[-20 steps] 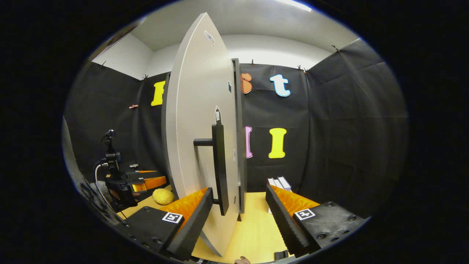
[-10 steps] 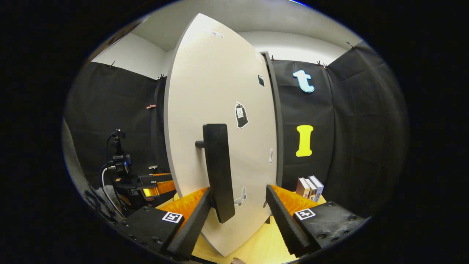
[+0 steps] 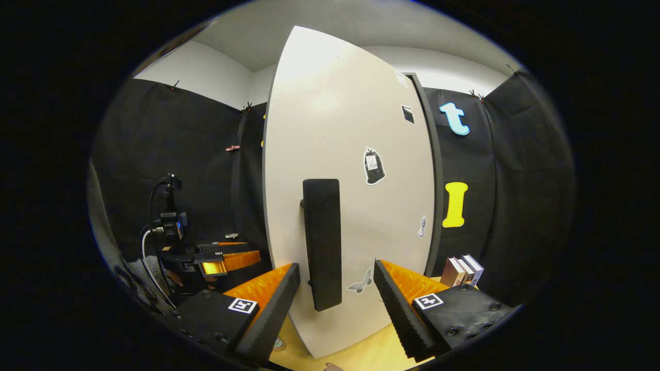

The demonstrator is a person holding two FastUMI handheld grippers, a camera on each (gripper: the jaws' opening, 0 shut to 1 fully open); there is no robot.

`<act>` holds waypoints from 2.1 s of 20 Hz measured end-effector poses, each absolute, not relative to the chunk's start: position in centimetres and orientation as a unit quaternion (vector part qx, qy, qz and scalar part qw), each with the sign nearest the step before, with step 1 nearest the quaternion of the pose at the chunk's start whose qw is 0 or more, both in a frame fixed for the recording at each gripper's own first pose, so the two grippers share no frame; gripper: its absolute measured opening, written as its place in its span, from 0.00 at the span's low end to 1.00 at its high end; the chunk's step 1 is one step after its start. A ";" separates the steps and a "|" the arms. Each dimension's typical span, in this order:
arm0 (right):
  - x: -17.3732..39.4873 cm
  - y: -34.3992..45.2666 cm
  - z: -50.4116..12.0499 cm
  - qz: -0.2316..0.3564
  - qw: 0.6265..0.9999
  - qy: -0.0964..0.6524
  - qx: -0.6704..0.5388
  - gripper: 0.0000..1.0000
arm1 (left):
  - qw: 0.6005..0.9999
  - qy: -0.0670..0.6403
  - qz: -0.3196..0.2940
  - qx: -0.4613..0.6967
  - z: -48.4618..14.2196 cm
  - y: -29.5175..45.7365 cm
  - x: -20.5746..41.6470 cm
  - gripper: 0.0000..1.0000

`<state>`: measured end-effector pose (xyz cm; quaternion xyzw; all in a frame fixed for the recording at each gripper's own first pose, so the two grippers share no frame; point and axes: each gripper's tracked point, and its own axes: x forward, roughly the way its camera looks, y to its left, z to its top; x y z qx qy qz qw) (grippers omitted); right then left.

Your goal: Open the cabinet door with the right hand, grasp the bottle in the cabinet with the left hand and place it on the coaster, then close the cabinet door with the right hand.

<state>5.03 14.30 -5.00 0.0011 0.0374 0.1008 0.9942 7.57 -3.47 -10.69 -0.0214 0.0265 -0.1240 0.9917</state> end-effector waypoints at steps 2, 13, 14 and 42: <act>6.0 15.7 -5.7 0.112 0.993 0.042 0.002 0.95 | 0.992 0.026 -0.123 -0.017 -10.5 -3.4 7.4 0.92; 7.3 12.7 -4.5 0.059 0.997 0.010 -0.049 0.97 | 0.993 0.049 -0.104 -0.025 -9.6 -3.9 5.5 0.92; 7.8 12.4 -4.4 0.052 0.997 0.006 -0.051 0.97 | 0.993 0.050 -0.102 -0.027 -9.5 -4.0 5.4 0.92; 8.2 7.7 -2.3 0.014 0.999 -0.043 0.006 0.97 | 0.994 0.033 -0.102 0.001 -6.8 -9.1 5.8 0.92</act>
